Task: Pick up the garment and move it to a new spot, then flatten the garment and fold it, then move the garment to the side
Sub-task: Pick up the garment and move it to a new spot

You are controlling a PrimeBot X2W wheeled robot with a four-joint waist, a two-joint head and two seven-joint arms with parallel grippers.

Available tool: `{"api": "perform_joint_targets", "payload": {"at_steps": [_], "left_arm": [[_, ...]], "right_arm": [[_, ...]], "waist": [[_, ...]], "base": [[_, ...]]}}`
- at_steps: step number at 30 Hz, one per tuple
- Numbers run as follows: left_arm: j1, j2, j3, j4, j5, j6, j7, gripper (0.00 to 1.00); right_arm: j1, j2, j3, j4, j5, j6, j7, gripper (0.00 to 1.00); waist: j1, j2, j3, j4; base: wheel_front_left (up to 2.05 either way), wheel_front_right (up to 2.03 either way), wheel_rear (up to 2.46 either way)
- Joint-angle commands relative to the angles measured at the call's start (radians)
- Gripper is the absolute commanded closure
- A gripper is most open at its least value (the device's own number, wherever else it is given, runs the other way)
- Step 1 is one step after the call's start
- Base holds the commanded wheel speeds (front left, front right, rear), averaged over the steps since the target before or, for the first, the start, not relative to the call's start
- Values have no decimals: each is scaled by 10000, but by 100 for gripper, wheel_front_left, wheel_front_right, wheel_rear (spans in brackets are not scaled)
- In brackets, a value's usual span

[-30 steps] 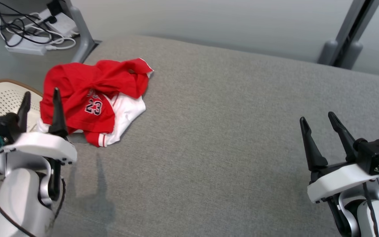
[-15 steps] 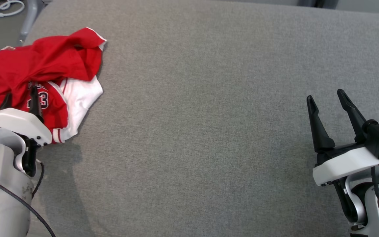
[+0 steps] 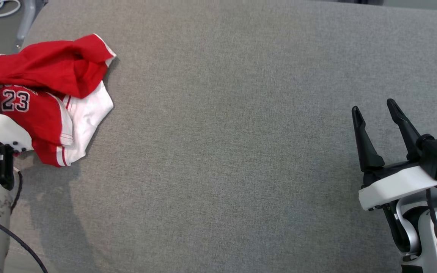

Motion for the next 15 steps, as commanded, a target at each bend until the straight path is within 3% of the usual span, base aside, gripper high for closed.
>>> {"api": "perform_joint_targets", "payload": {"at_steps": [1,7,15], "left_arm": [[-30,132,35,-222,84,15,-78,100],[864,149,315,-2204,309,271,-111,100],[3298,-182,420,-5736,390,924,115,100]], "right_arm": [[19,-14,-56,29,52,1,-105,0],[292,61,-218,231,152,1,-318,0],[737,134,-354,425,369,1,-583,0]], "waist": [[0,0,-203,13],[0,0,-945,-22],[0,0,-1917,-352]], "base": [[0,0,0],[0,0,0],[0,0,0]]}}
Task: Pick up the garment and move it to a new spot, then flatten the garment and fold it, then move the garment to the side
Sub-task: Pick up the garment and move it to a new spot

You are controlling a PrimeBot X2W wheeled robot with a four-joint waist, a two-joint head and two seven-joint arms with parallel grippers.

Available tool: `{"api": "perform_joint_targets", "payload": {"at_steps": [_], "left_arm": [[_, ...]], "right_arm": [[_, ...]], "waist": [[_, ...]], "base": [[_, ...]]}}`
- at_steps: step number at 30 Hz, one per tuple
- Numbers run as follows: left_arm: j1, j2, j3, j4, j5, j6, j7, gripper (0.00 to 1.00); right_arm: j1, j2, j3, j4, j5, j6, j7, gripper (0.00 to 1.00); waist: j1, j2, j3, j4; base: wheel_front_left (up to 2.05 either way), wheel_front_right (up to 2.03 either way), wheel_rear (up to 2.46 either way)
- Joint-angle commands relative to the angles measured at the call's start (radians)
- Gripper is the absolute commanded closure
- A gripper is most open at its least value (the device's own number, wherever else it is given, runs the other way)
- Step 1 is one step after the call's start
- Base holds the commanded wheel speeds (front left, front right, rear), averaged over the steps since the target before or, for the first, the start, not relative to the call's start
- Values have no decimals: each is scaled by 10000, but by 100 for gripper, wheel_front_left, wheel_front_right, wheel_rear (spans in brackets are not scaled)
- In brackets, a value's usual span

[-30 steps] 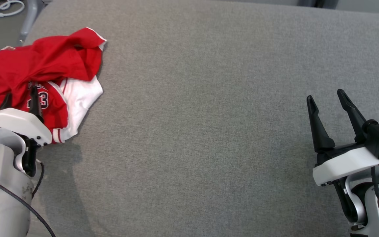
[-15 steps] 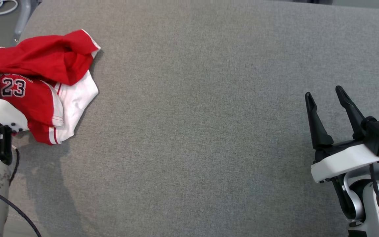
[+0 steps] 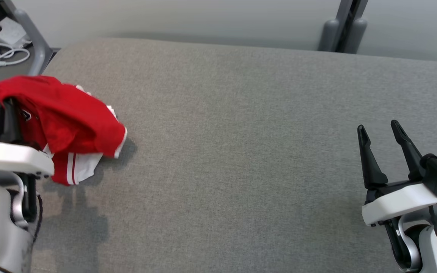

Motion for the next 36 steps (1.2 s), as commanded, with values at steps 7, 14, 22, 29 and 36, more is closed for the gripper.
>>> {"api": "perform_joint_targets", "payload": {"at_steps": [7,14,22,29,36], "left_arm": [[2260,-260,-119,-3777,97,896,1104,100],[3298,-429,-743,-5985,273,1144,2040,100],[2948,-936,-2009,-5987,278,723,2671,100],[1723,-1555,-3404,-4322,522,-36,3004,100],[640,-2079,-4320,-2216,706,-618,2877,100]], "right_arm": [[327,-3,-28,-1,168,1,-121,0],[272,-7,70,-36,328,1,-220,0],[130,-1,86,-114,462,1,-317,0],[72,-2,-38,-149,651,1,-409,0],[-66,0,67,-57,1001,1,-669,0]], "waist": [[0,0,-586,-735],[0,0,-633,-1875],[0,0,-438,-3465],[0,0,137,-4575],[0,0,795,-5325]], "base": [[0,0,0],[0,0,0],[0,0,0],[0,0,0],[0,0,0]]}}
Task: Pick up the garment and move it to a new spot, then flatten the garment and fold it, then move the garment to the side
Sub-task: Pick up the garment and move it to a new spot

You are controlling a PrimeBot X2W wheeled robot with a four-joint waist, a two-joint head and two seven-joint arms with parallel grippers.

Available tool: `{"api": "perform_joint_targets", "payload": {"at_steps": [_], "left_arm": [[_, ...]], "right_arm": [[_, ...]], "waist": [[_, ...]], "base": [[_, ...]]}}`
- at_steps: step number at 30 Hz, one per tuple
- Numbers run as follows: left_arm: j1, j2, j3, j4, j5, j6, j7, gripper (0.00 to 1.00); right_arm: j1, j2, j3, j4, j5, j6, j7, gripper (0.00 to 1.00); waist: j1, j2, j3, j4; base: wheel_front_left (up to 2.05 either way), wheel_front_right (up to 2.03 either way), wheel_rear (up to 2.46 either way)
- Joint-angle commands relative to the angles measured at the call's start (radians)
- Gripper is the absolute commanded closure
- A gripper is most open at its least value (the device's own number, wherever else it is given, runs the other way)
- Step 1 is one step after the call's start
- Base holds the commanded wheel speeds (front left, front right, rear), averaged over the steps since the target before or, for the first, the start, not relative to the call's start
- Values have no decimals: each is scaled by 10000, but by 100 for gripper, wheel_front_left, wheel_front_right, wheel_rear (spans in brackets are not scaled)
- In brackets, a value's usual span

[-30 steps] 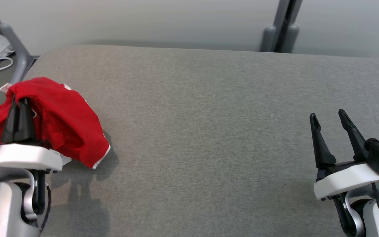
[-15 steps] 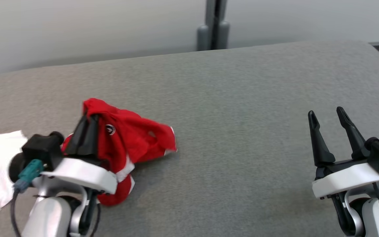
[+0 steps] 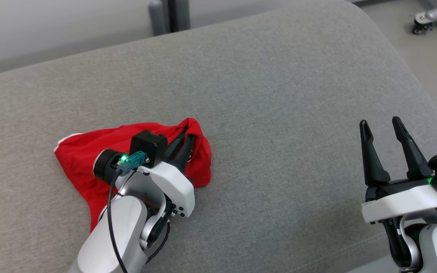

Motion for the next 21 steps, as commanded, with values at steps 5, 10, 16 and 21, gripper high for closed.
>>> {"api": "perform_joint_targets", "payload": {"at_steps": [5,10,16,21], "left_arm": [[-620,-137,-326,1177,-73,-310,-262,84],[-935,-273,-717,1889,-58,-496,-824,0],[-636,-336,-889,1640,-196,-489,-1460,0],[-44,-22,-1008,1137,-183,-408,-1490,0]], "right_arm": [[-168,-32,-48,213,255,1,-315,0],[-179,-35,-132,499,288,1,-476,0],[-196,-36,-201,641,181,1,-485,0],[-59,-36,-352,656,69,1,-390,0]], "waist": [[0,0,561,-438],[0,0,463,-297],[0,0,84,173],[0,0,-295,774]], "base": [[0,0,0],[0,0,0],[0,0,0],[0,0,0]]}}
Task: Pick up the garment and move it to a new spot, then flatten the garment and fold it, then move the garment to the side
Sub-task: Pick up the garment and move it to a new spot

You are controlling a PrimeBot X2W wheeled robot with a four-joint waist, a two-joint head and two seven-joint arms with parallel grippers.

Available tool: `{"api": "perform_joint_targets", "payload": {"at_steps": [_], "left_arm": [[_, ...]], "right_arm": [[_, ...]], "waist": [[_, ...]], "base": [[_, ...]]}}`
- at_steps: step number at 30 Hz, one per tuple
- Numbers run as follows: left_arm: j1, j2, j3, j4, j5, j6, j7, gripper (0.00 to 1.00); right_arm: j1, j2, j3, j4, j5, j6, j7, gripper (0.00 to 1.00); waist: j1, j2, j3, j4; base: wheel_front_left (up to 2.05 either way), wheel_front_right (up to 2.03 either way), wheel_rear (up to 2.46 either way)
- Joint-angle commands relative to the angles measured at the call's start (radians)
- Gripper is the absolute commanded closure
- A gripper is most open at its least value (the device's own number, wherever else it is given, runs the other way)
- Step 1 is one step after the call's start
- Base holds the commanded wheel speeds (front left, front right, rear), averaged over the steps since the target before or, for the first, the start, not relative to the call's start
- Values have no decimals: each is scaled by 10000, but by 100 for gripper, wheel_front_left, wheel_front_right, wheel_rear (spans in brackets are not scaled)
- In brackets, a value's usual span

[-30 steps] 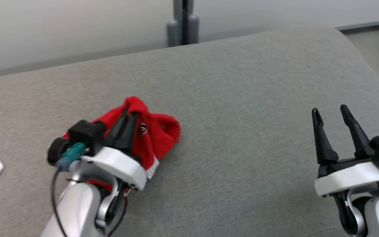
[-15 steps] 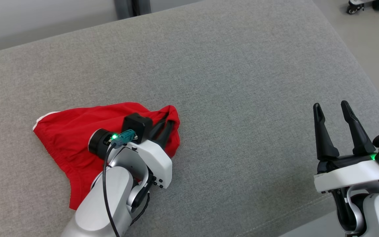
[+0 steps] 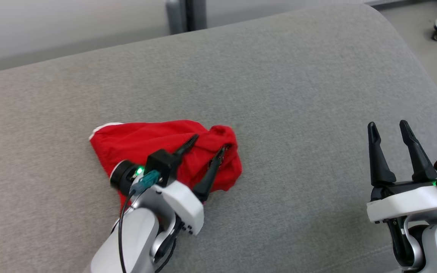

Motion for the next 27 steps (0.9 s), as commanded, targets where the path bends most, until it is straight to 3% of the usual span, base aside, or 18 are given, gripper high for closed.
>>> {"api": "perform_joint_targets", "payload": {"at_steps": [1,8,15,22,27], "left_arm": [[351,205,23,-163,-52,95,57,0],[1418,660,344,-1124,-409,485,146,0],[2292,1105,1572,-2589,-958,1449,-296,0],[2710,1731,2749,-3483,-1201,2098,-674,0],[3129,2231,3451,-3795,-1267,2303,-1008,0]], "right_arm": [[89,-41,-59,4,-108,1,54,0],[247,-43,-209,-181,-276,1,255,0],[450,-41,-409,-495,-486,1,458,0],[605,-40,-283,-670,-626,1,594,0],[805,-40,-191,-637,-672,1,650,0]], "waist": [[0,0,-354,425],[0,0,-748,1167],[0,0,-1108,1886],[0,0,-1339,2274],[0,0,-1582,2407]], "base": [[0,0,0],[0,0,0],[0,0,0],[0,0,0],[0,0,0]]}}
